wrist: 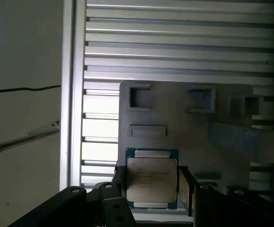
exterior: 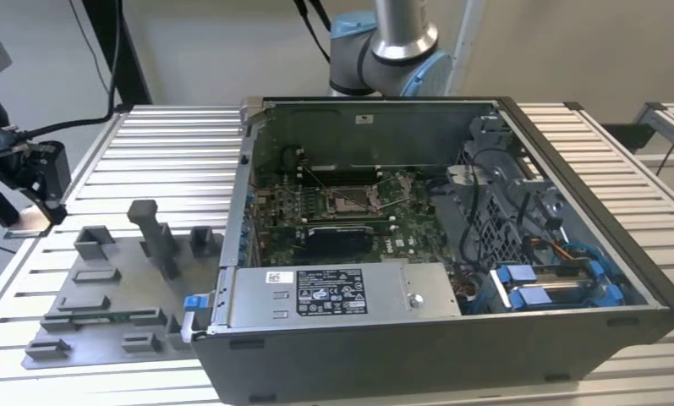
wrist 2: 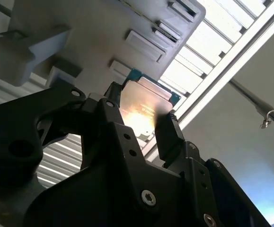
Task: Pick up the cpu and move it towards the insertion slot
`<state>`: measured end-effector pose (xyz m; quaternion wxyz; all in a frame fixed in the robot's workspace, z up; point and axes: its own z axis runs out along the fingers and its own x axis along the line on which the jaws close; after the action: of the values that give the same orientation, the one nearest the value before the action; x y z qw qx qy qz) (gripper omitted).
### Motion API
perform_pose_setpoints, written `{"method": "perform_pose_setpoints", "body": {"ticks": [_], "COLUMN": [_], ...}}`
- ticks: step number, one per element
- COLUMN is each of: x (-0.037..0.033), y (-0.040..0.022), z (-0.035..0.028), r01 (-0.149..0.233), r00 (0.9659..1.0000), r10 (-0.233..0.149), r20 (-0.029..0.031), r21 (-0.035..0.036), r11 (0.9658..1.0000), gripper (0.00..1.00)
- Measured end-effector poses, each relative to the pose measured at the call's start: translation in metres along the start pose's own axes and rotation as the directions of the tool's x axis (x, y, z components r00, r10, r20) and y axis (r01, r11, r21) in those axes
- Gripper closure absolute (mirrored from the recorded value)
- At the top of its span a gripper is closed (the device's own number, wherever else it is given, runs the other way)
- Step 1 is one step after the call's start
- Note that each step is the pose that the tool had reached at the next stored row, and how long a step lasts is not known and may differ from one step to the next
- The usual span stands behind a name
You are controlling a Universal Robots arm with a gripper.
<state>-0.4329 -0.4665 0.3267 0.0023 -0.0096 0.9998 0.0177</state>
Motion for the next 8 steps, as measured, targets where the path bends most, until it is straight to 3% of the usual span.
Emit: {"method": "perform_pose_setpoints", "body": {"ticks": [8], "x": [-0.0001], "y": [0.0006], "z": [-0.0172], "r01": [0.000], "r00": [1.0000], "r10": [0.000], "r20": [0.0000], "r21": [0.0000], "r11": [1.0000], "gripper": [1.00]}}
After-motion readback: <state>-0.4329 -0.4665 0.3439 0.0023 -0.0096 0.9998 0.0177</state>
